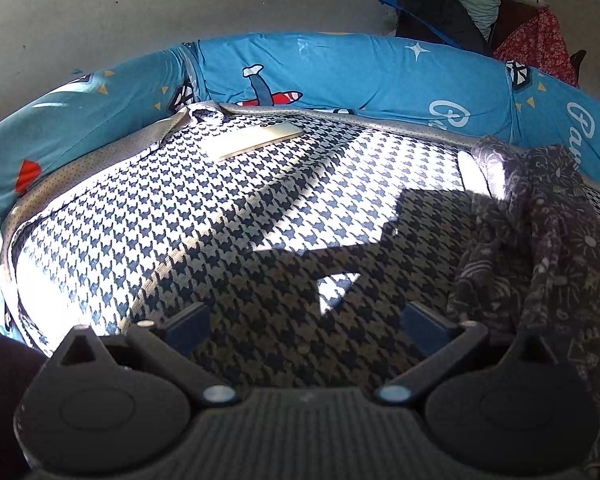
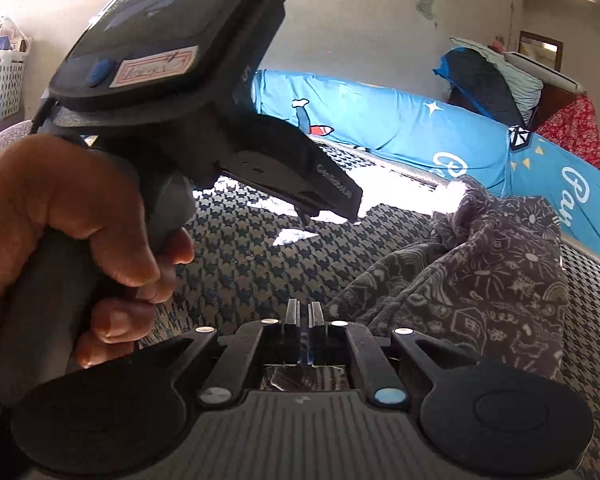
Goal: Fold clothes
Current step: 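Move the open right gripper over the jacket toward the left gripper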
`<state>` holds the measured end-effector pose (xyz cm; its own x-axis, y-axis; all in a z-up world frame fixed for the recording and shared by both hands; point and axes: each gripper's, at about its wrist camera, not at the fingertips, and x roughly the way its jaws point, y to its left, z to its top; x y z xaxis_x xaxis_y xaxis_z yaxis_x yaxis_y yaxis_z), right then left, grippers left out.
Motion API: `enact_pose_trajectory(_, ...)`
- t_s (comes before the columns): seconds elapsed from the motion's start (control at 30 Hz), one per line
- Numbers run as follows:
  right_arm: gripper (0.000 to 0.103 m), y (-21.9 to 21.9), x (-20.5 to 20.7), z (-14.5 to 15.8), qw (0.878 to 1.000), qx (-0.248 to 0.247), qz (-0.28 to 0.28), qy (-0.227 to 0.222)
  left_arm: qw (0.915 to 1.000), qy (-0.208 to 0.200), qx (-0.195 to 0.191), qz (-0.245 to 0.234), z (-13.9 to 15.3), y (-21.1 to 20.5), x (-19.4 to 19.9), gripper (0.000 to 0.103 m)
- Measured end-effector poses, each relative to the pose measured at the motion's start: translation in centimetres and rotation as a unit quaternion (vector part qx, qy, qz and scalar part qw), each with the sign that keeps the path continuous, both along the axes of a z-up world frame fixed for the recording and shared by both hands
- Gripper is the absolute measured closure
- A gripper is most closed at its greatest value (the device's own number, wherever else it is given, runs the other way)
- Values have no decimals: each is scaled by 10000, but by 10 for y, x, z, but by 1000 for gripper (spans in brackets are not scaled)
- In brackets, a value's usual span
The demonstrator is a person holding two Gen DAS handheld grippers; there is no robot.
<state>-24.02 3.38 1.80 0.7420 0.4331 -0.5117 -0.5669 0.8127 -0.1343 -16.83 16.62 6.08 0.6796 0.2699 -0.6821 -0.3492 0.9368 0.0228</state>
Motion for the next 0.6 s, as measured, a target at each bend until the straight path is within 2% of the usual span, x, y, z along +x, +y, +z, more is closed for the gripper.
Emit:
enact_pose_trajectory(0.03, 98, -3, 3, 2, 9999, 24, -124, -25, 10000, 5, -8, -23, 0, -1, 1, 0)
enact_pose_trajectory(0.07, 93, -8, 6, 6, 9996, 76, -283, -51, 10000, 0, -13, -41, 0, -2, 0, 0)
enact_pose_trajectory(0.13, 74, -14, 14, 10, 9983, 138, -544, -126, 10000, -13, -11, -75, 0, -3, 0, 0)
enact_pose_trajectory(0.17, 61, -16, 17, 10, 9979, 116, -620, -161, 10000, -11, -13, -78, 0, -4, 0, 0)
enact_pose_trajectory(0.2, 55, -16, 20, 9, 9976, 64, -661, -187, 10000, -8, -18, -79, 0, -4, 0, 0)
enact_pose_trajectory(0.43, 56, -5, 47, -11, 9946, -451, -929, 77, 10000, 11, -75, -53, 0, 1, -1, 0)
enact_pose_trajectory(0.47, 62, -6, 50, -15, 9940, -484, -974, 103, 9999, 17, -88, -47, 0, 2, 0, 0)
enact_pose_trajectory(0.5, 75, -6, 52, -17, 9934, -504, -1022, 144, 9999, 18, -105, -43, 0, 3, 0, 0)
enact_pose_trajectory(0.6, 93, -12, 54, -19, 9915, -422, -1206, 245, 9999, -3, -142, -38, 1, 4, 0, 0)
